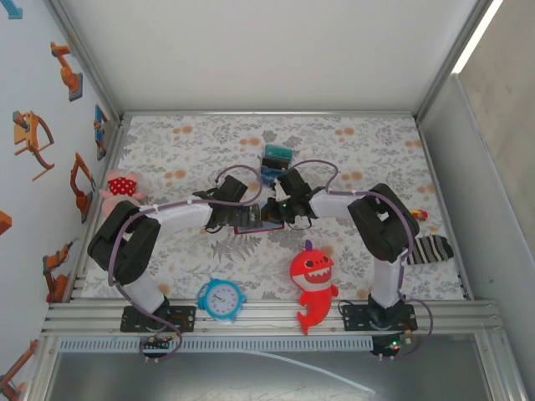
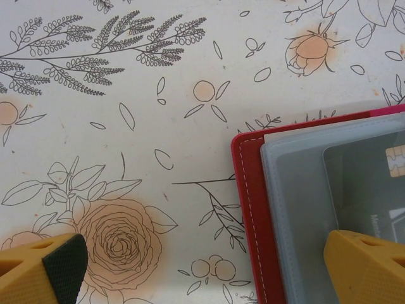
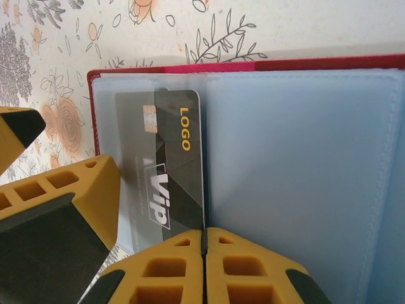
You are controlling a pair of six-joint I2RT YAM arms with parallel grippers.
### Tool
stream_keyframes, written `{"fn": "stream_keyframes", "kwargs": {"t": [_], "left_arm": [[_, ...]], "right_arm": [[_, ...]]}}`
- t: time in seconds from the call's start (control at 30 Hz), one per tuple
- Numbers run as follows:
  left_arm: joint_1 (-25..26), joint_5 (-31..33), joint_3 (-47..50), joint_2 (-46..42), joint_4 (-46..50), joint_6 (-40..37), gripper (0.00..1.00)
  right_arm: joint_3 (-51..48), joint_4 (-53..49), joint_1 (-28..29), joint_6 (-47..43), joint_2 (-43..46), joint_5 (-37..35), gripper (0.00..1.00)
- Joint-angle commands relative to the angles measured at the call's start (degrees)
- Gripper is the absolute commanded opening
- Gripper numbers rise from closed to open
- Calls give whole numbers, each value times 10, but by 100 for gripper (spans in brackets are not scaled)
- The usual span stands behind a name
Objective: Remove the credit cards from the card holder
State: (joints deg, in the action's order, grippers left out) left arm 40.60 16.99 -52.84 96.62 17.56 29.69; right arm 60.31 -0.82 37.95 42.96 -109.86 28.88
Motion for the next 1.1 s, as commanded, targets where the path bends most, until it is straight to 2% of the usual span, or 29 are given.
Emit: {"fn": "stream_keyframes", "kwargs": {"t": [0.0, 0.1, 0.23, 1.07], "left_arm": [[3, 16, 6, 9, 16, -5, 97], [4, 18, 8, 9, 17, -6, 97], [4, 20, 11, 10, 19, -7, 97], [9, 20, 10, 17, 22, -7, 97]], "right_arm": [[-5, -2, -6, 4, 24, -8, 13], [-7, 7, -7, 10, 22, -4, 20], [-10, 21, -9, 19, 15, 3, 22], [-6, 27, -7, 37, -37, 21, 25]]}}
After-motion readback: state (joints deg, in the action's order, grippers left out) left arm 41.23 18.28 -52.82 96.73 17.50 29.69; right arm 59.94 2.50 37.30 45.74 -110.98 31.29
